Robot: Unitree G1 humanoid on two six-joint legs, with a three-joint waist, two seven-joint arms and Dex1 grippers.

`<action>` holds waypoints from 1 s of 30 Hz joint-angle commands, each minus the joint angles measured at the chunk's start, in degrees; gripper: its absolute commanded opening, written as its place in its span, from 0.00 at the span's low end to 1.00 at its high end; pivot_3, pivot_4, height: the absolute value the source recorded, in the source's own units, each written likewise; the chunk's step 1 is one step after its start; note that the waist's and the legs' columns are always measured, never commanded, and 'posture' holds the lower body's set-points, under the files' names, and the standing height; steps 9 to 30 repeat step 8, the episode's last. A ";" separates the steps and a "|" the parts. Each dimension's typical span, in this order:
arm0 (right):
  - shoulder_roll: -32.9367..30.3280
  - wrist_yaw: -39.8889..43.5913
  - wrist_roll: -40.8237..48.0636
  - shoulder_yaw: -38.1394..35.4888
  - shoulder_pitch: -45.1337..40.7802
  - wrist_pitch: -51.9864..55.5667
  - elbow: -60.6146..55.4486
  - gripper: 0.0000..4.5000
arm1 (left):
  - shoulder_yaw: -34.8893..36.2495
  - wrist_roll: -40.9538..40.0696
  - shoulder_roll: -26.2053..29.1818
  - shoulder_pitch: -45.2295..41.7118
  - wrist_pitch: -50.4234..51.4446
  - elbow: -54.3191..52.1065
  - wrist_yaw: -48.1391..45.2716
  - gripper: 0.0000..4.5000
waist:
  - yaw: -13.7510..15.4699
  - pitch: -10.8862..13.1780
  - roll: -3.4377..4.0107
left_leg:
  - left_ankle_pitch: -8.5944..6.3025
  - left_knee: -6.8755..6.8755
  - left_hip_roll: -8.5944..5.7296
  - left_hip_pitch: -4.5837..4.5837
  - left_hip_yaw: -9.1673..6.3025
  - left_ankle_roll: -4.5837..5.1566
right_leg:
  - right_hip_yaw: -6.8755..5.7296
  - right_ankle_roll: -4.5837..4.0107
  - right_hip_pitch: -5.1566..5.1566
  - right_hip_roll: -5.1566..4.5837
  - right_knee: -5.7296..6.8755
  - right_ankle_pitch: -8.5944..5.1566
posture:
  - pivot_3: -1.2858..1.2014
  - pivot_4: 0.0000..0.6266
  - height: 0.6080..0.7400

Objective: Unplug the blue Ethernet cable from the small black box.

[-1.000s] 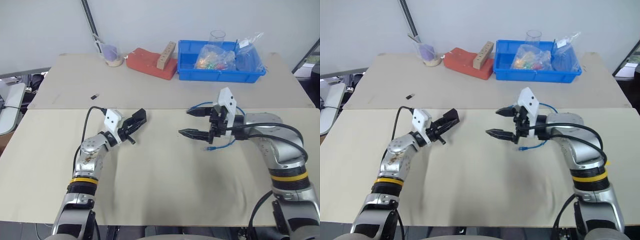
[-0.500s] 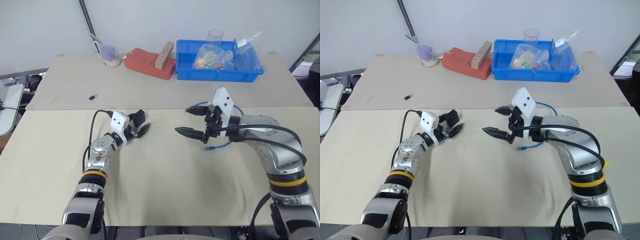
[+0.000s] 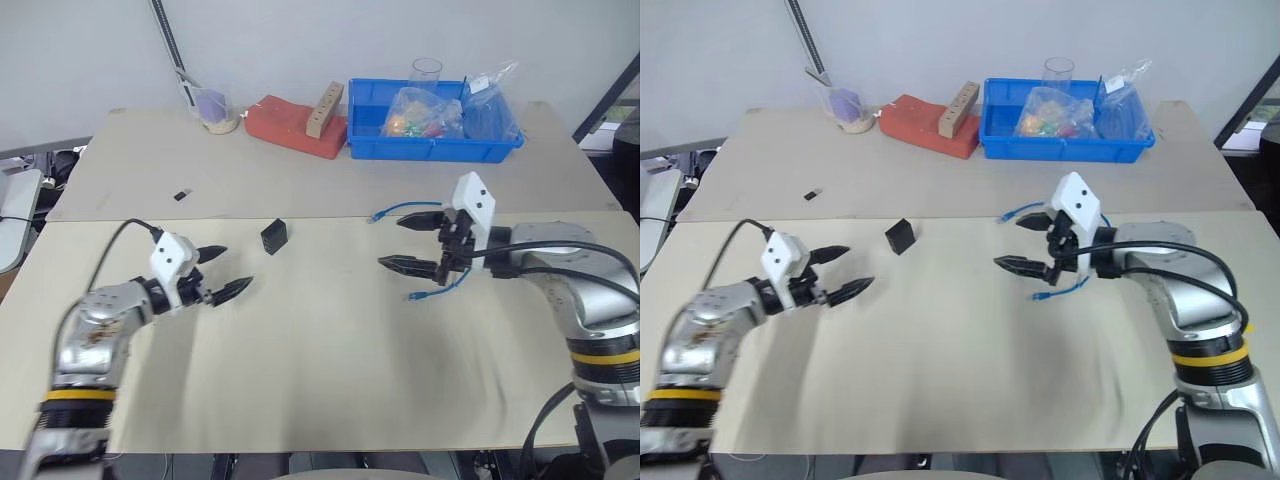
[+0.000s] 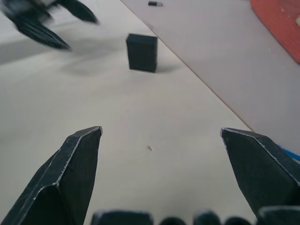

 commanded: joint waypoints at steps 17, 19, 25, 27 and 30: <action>-1.33 2.12 -1.06 -1.70 -1.39 -4.18 2.92 1.00 | 6.39 -4.49 4.54 -0.76 8.06 -7.85 0.98 0.99 | -0.21 0.00 0.01 | 0.00 -0.04 0.02 0.02 0.07 0.00 | 0.02 0.00 -0.01 0.02 -0.02 0.00 | 0.52 0.24 1.00; -1.33 2.12 -1.06 -1.70 -1.39 -4.18 2.92 1.00 | 6.39 -4.49 4.54 -0.76 8.06 -7.85 0.98 0.99 | -0.21 0.00 0.01 | 0.00 -0.04 0.02 0.02 0.07 0.00 | 0.02 0.00 -0.01 0.02 -0.02 0.00 | 0.52 0.24 1.00; -1.33 2.12 -1.06 -1.70 -1.39 -4.18 2.92 1.00 | 6.39 -4.49 4.54 -0.76 8.06 -7.85 0.98 0.99 | -0.21 0.00 0.01 | 0.00 -0.04 0.02 0.02 0.07 0.00 | 0.02 0.00 -0.01 0.02 -0.02 0.00 | 0.52 0.24 1.00; -1.33 2.12 -1.06 -1.70 -1.39 -4.18 2.92 1.00 | 6.39 -4.49 4.54 -0.76 8.06 -7.85 0.98 0.99 | -0.21 0.00 0.01 | 0.00 -0.04 0.02 0.02 0.07 0.00 | 0.02 0.00 -0.01 0.02 -0.02 0.00 | 0.52 0.24 1.00; -1.33 2.12 -1.06 -1.70 -1.39 -4.18 2.92 1.00 | 6.39 -4.49 4.54 -0.76 8.06 -7.85 0.98 0.99 | -0.21 0.00 0.01 | 0.00 -0.04 0.02 0.02 0.07 0.00 | 0.02 0.00 -0.01 0.02 -0.02 0.00 | 0.52 0.24 1.00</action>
